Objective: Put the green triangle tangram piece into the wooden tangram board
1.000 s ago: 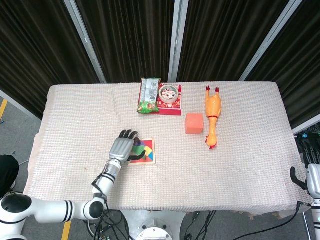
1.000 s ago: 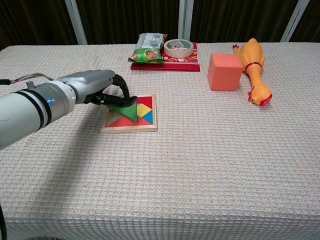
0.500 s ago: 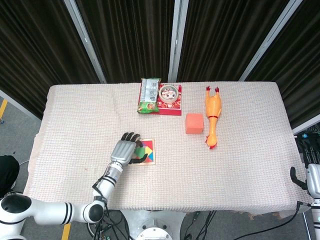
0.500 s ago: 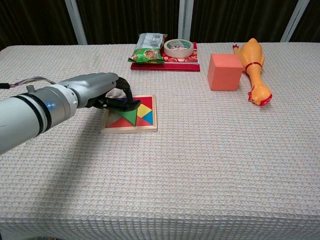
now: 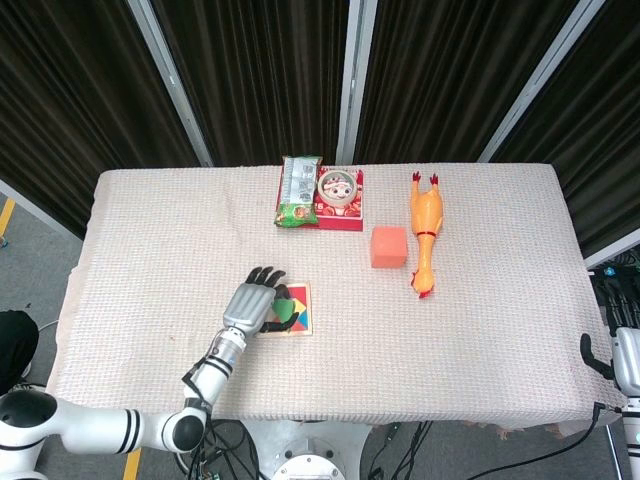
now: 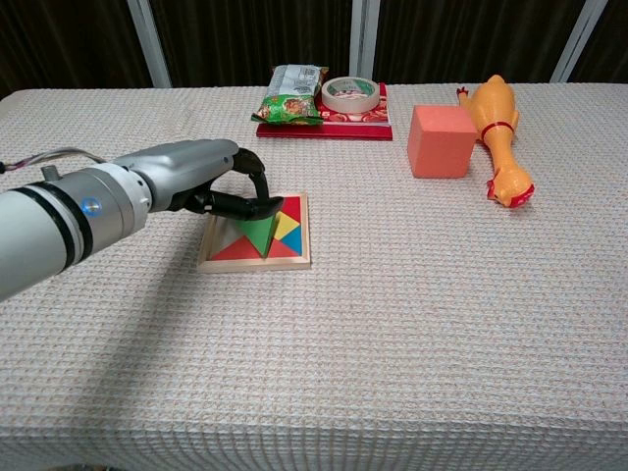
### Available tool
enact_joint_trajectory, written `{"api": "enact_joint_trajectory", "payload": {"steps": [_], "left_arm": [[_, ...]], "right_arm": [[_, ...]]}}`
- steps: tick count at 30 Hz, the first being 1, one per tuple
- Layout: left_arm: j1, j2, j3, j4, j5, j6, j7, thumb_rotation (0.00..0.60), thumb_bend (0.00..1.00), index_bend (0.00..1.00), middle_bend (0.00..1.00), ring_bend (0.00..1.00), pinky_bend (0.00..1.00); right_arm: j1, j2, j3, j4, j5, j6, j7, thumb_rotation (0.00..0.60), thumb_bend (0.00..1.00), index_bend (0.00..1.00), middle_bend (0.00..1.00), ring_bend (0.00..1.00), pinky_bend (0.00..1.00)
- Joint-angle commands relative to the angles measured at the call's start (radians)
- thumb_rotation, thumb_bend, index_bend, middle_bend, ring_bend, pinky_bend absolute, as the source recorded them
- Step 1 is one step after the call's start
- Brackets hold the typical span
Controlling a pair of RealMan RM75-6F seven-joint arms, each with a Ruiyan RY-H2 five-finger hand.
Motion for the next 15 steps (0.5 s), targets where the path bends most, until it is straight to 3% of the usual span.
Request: {"api": "enact_joint_trajectory", "payload": {"steps": [1, 15], "left_arm": [[0.009, 0.018, -0.007, -0.020, 0.008, 0.019, -0.003, 0.207, 0.30, 0.34, 0.08, 0.00, 0.00], [0.097, 0.145, 0.043, -0.157, 0.047, 0.103, -0.023, 0.210, 0.30, 0.37, 0.08, 0.00, 0.00]], "right_arm": [[0.001, 0.002, 0.000, -0.003, -0.003, 0.001, -0.003, 0.600, 0.44, 0.00, 0.00, 0.00, 0.00], [0.002, 0.018, 0.005, -0.052, -0.009, 0.021, -0.043, 0.600, 0.44, 0.00, 0.00, 0.00, 0.00]]}}
